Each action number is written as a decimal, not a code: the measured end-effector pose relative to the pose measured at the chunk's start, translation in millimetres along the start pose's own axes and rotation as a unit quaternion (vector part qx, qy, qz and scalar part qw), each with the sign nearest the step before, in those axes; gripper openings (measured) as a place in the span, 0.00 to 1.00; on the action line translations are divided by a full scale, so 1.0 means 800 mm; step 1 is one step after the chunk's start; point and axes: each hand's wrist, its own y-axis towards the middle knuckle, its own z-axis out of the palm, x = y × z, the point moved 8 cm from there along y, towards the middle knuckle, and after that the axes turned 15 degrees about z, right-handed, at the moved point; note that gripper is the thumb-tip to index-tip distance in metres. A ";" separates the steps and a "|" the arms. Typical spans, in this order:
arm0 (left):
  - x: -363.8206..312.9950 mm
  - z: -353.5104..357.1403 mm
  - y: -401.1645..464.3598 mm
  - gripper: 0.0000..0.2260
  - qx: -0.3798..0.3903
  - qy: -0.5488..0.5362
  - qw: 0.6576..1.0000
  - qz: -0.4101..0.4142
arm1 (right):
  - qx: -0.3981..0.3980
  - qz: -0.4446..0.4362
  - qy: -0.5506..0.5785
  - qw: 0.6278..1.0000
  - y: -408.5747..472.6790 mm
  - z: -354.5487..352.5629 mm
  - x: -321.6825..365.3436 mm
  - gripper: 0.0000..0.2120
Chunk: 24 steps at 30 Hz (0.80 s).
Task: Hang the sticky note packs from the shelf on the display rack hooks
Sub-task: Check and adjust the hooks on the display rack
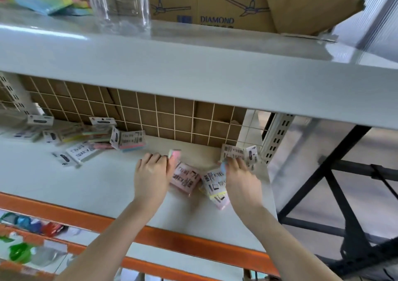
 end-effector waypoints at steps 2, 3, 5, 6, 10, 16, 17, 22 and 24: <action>0.004 -0.010 0.001 0.19 -0.029 -0.092 0.994 -0.058 | -0.023 0.056 0.107 0.992 0.009 -0.020 -0.020 0.14; 0.008 -0.008 -0.003 0.18 -0.036 -0.152 0.981 -0.119 | -0.031 0.085 0.177 0.980 0.012 -0.026 -0.033 0.12; 0.018 0.010 -0.020 0.19 -0.046 -0.271 0.925 -0.260 | -0.009 0.145 0.335 0.931 0.010 -0.024 -0.053 0.10; 0.019 0.020 -0.030 0.17 -0.050 -0.322 0.889 -0.321 | 0.016 0.177 0.399 0.900 0.007 -0.017 -0.059 0.10; 0.004 0.052 -0.069 0.06 -0.104 -0.496 0.705 -0.496 | 0.114 0.319 0.548 0.765 -0.013 0.027 -0.079 0.14; -0.011 0.055 -0.102 0.12 0.038 -0.419 0.770 -0.479 | 0.188 0.359 0.486 0.775 -0.043 0.069 -0.095 0.13; -0.010 0.052 -0.104 0.11 0.071 -0.382 0.801 -0.455 | 0.193 0.354 0.464 0.789 -0.045 0.072 -0.096 0.13; -0.001 0.032 -0.085 0.08 0.181 -0.166 0.921 -0.302 | 0.126 0.301 0.355 0.876 -0.036 0.064 -0.104 0.05; 0.001 0.029 -0.071 0.12 0.204 -0.073 0.949 -0.231 | 0.099 0.280 0.318 0.901 -0.026 0.057 -0.099 0.06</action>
